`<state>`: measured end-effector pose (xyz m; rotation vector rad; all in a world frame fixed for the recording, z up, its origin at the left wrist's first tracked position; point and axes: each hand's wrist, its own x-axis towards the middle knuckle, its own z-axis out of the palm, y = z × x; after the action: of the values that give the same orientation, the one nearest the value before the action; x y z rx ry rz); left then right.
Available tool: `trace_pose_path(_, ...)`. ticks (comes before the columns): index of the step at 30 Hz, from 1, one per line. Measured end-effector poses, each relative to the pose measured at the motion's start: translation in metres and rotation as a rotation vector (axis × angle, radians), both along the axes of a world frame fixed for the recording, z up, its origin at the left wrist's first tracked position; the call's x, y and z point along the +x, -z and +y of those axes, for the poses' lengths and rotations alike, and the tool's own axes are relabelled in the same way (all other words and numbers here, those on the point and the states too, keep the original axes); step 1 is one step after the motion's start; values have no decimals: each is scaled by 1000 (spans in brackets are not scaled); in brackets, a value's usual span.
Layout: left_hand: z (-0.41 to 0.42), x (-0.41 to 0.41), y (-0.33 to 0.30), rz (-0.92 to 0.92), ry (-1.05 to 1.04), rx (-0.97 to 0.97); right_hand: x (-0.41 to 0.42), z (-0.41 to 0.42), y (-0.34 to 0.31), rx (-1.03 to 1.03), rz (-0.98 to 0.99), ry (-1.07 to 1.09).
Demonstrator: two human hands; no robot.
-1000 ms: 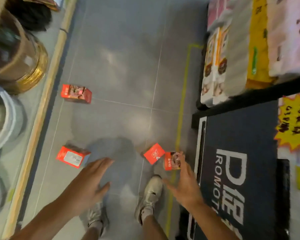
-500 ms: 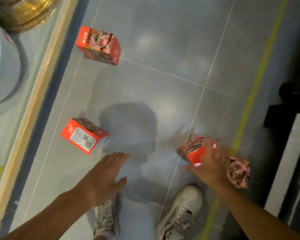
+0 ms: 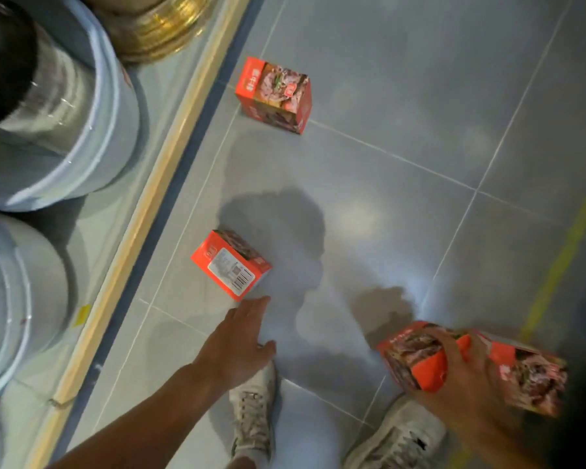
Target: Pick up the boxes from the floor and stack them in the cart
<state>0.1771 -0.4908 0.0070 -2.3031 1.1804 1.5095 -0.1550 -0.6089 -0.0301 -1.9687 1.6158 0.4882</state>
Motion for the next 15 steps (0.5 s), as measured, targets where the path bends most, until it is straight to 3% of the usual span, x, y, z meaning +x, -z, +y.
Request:
trace_pose_path(3, -2, 30, -11, -156, 147, -26, 30, 21, -16, -13, -56, 9)
trace_pose_path(5, -4, 46, -8, -208, 130, -27, 53, 27, -19, 17, -91, 15)
trace_pose_path(7, -7, 62, 8, -262, -106, 34, 77, 27, -16, 32, -146, 20)
trace_pose_path(10, -25, 81, 43, -291, -685, 194, 107, 23, -6, 60, -227, 14)
trace_pose_path(13, -46, 88, 78, -183, -1127, 254, 127, 14, 10, 54, -310, -19)
trace_pose_path(15, -58, 92, 96, -119, -1297, 226, 138, 6, 17, 41, -320, -54)
